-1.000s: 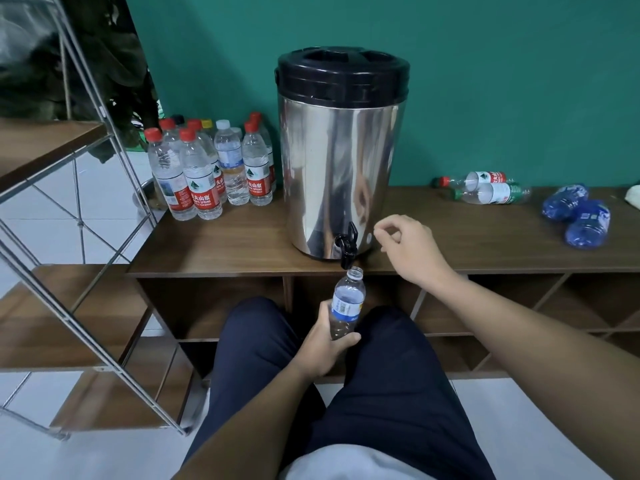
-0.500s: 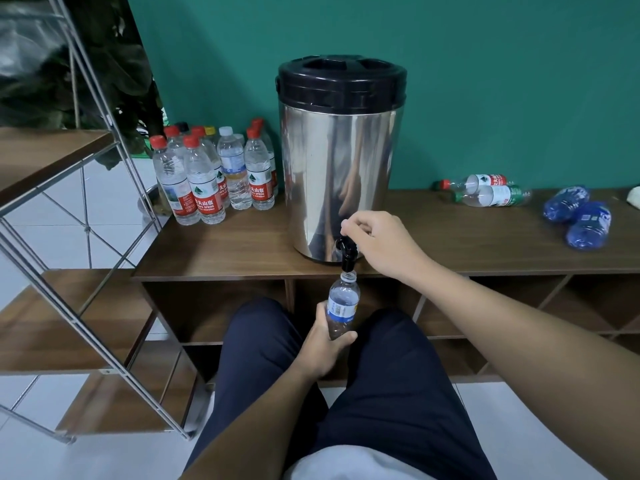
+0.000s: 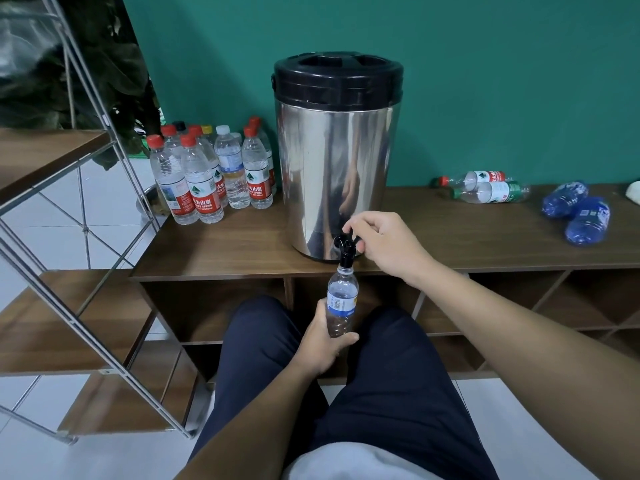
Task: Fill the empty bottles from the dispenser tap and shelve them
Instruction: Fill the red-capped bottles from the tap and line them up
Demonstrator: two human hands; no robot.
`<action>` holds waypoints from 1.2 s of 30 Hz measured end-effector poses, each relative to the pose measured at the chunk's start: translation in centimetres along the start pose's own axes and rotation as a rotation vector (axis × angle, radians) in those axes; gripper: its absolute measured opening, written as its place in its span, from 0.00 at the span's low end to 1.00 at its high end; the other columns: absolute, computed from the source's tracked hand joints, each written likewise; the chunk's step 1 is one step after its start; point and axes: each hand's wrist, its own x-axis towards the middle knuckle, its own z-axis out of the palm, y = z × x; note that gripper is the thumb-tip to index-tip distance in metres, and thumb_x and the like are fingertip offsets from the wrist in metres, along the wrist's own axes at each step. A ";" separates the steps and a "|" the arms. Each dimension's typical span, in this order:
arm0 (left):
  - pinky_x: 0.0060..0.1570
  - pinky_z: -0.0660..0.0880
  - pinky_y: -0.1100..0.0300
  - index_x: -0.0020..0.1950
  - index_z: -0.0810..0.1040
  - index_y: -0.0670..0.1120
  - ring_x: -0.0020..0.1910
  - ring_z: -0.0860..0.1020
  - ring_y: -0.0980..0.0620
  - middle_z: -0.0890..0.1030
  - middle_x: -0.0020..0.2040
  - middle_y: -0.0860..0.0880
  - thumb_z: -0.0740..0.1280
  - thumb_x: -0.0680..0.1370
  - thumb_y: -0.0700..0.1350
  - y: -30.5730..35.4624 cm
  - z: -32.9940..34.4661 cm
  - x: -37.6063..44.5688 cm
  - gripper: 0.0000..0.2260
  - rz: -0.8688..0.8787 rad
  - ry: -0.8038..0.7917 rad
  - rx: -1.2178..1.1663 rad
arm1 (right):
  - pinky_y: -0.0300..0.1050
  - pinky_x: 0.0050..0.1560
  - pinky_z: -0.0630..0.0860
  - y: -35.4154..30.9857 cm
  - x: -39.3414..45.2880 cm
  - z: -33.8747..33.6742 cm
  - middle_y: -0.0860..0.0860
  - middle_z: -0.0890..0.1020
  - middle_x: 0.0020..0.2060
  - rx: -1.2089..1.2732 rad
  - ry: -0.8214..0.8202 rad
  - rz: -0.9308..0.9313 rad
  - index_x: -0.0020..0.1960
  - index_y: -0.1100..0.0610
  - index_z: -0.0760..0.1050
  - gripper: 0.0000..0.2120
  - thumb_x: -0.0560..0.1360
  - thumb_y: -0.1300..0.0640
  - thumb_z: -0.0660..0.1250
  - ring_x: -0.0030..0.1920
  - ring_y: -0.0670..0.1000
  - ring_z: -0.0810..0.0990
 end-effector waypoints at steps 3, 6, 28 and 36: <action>0.62 0.86 0.42 0.69 0.72 0.61 0.59 0.86 0.52 0.85 0.59 0.55 0.84 0.71 0.45 -0.5 0.0 0.1 0.33 -0.021 -0.005 0.049 | 0.45 0.37 0.70 0.8 -0.2 0.6 0.51 0.83 0.34 -0.023 0.039 -0.015 0.52 0.50 0.85 0.16 0.88 0.58 0.60 0.30 0.46 0.73; 0.65 0.84 0.42 0.68 0.73 0.58 0.58 0.86 0.54 0.85 0.59 0.53 0.83 0.71 0.42 -0.8 0.0 0.1 0.32 -0.031 -0.003 0.069 | 0.45 0.42 0.73 1.2 -0.3 1.2 0.51 0.84 0.36 -0.104 0.076 -0.031 0.52 0.49 0.83 0.15 0.88 0.59 0.59 0.32 0.42 0.76; 0.61 0.86 0.45 0.69 0.77 0.55 0.59 0.86 0.55 0.85 0.63 0.53 0.84 0.73 0.39 -0.4 0.2 -0.2 0.29 -0.074 -0.005 0.028 | 0.43 0.30 0.66 3.8 -1.0 1.1 0.58 0.81 0.36 0.359 0.098 0.123 0.57 0.60 0.86 0.15 0.88 0.64 0.59 0.33 0.52 0.70; 0.69 0.82 0.45 0.69 0.78 0.51 0.61 0.87 0.50 0.87 0.62 0.48 0.81 0.72 0.36 -1.0 0.3 -0.2 0.29 -0.029 -0.025 0.034 | 0.46 0.50 0.80 8.3 -4.4 4.0 0.44 0.86 0.46 0.228 0.168 0.136 0.56 0.48 0.84 0.18 0.84 0.35 0.65 0.45 0.43 0.82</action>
